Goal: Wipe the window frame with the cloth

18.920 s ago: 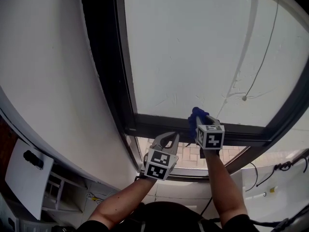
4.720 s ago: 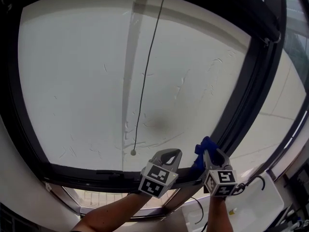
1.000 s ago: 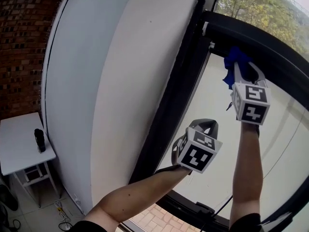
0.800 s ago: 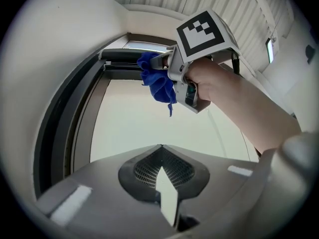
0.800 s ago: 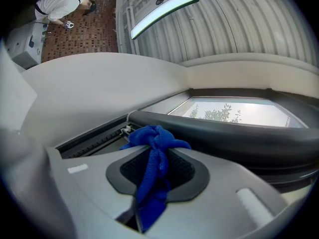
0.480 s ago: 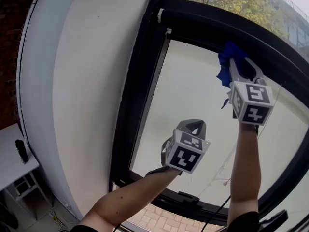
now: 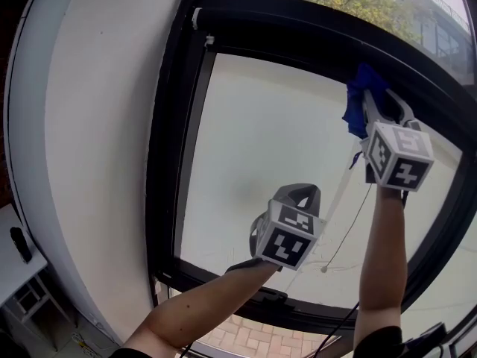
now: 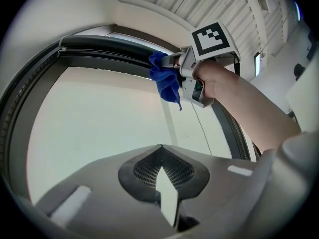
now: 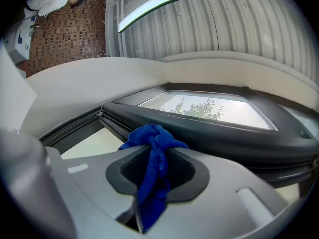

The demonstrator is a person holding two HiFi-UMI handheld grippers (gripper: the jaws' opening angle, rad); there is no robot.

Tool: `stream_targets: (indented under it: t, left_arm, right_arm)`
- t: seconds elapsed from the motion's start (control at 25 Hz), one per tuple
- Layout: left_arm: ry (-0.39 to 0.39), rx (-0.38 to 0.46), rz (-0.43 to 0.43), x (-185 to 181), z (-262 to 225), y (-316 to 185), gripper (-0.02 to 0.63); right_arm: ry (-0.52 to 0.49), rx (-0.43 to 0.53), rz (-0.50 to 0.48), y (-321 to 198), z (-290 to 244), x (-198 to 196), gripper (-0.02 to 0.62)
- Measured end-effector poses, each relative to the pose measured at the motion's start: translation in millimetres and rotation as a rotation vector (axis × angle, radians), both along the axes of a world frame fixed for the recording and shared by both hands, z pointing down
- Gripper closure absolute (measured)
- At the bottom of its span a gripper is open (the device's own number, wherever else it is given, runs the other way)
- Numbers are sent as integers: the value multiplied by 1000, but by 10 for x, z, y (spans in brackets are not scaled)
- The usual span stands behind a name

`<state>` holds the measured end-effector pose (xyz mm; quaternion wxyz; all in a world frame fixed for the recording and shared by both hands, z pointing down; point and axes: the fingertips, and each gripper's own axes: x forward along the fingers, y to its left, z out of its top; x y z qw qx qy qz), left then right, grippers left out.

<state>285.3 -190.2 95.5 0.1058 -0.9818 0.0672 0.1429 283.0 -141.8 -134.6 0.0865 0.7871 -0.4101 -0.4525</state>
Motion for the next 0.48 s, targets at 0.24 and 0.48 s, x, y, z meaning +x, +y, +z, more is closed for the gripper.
stream_targets:
  t: [0.24,0.48]
  left_arm:
    - [-17,8,32,207,55,334,614]
    - [-35,26,57,403,82,607,612]
  right_arm:
    - [-41,35,36,529,-2,353,495]
    - [-93,69,56,998,-21,679,494]
